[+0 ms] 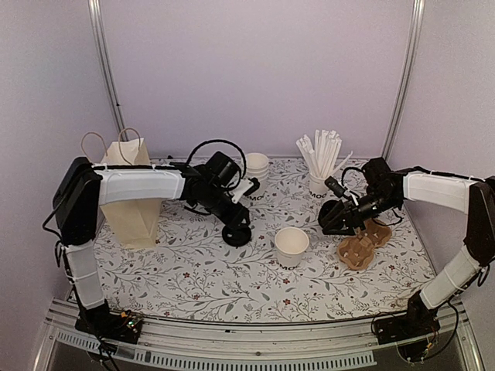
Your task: Pack the takeout coffee
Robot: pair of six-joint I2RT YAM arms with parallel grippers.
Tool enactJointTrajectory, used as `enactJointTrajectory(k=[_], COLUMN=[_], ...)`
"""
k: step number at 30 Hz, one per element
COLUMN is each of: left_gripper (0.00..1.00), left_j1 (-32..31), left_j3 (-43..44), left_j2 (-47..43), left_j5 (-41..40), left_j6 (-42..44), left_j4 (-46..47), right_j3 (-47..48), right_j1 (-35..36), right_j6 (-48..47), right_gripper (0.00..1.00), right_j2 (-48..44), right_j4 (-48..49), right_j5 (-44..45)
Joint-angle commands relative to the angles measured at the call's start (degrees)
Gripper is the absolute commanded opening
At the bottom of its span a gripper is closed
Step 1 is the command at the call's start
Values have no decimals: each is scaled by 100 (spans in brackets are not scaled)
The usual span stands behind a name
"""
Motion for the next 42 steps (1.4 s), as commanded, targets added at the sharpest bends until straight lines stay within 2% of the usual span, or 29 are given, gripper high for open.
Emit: enactJointTrajectory(k=[1, 14, 20, 33, 42], left_gripper=[50, 48, 39, 14, 10], left_j1=[-248, -660, -791, -879, -884], left_j3=[238, 479, 613, 677, 664], left_j2=[390, 1006, 1230, 1265, 1128], left_j5=[-227, -691, -1211, -1450, -1522], left_j6=[143, 300, 368, 397, 368], left_j4=[-377, -781, -946, -1019, -1027], right_j3=[-35, -34, -39, -42, -39], right_j1=[46, 48, 52, 51, 54], right_j6=[-43, -52, -43, -36, -25], right_gripper=[62, 62, 62, 61, 61], right_j2=[35, 59, 46, 30, 22], right_j4=[15, 14, 16, 25, 25], right_j5=[106, 151, 162, 188, 180])
